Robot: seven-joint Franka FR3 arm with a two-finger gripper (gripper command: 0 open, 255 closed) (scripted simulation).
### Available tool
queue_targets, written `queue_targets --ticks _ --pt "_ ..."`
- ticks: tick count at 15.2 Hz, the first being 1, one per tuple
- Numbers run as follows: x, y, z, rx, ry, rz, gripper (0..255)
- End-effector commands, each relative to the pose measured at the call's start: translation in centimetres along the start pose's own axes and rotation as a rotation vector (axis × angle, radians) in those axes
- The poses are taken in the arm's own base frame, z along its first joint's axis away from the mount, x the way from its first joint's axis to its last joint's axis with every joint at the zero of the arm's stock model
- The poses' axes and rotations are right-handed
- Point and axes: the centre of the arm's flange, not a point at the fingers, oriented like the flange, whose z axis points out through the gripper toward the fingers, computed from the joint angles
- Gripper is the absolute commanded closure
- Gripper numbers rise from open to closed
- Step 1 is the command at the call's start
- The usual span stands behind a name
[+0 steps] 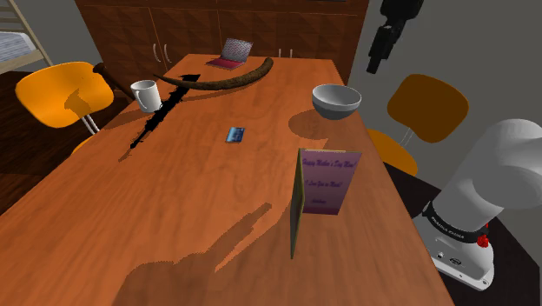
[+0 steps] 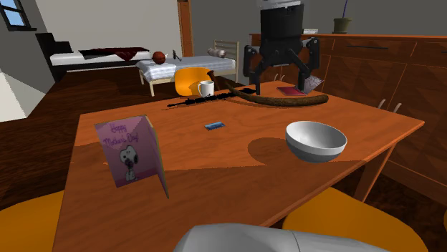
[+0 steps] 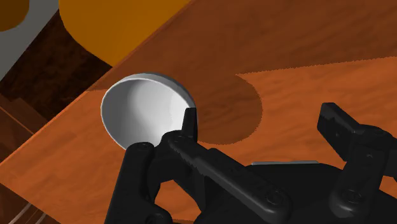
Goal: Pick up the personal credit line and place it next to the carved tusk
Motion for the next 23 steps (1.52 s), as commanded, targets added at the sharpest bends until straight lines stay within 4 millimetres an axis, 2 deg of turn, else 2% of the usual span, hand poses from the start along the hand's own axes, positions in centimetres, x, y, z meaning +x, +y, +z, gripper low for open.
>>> queue_targets --ticks 1,6,12,17,23 --pt "0.0 0.0 0.0 0.0 0.0 0.0 0" --pt "1.8 -5.4 3.6 -0.029 0.056 0.132 0" --pt "5.2 -11.2 8.0 -0.063 0.123 0.291 0" --pt "8.9 -15.6 11.6 -0.092 0.179 0.423 0" --pt "14.3 -19.9 15.7 -0.127 0.246 0.582 0"
